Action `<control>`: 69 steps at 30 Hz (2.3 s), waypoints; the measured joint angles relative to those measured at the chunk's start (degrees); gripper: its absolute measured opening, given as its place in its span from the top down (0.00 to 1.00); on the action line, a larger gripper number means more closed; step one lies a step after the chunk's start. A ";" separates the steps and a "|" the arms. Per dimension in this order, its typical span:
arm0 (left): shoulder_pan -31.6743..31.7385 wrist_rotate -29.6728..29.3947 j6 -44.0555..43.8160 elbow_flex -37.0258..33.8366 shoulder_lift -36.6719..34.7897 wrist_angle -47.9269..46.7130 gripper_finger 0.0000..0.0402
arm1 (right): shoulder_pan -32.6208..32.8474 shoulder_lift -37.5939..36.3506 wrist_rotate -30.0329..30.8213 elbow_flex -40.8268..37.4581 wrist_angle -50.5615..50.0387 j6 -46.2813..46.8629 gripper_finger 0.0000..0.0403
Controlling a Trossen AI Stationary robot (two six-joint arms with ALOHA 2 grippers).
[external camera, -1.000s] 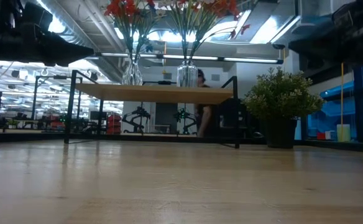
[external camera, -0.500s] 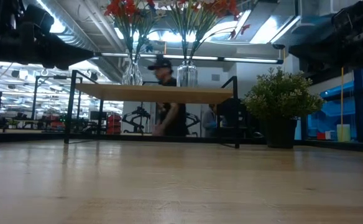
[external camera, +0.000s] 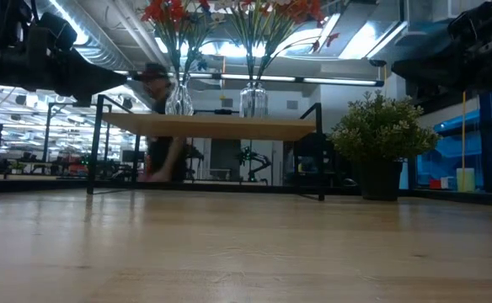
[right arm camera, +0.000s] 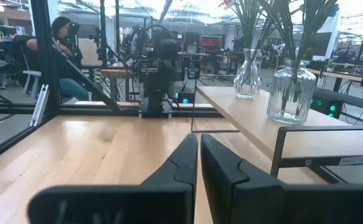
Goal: Pick and place flowers into a vace then onto a shelf
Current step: Return to Home Position
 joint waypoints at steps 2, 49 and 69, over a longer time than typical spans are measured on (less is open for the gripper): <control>0.00 -0.02 0.30 0.00 0.00 0.00 0.99 | 0.00 0.00 0.00 0.00 -0.01 -0.02 0.94; 0.00 -0.08 0.40 0.00 0.00 0.02 0.99 | 1.62 -9.22 -3.04 0.07 -12.69 7.41 0.94; 0.00 -0.09 0.39 0.00 0.02 0.02 0.99 | 1.62 -9.22 -3.03 0.07 -12.69 7.39 0.94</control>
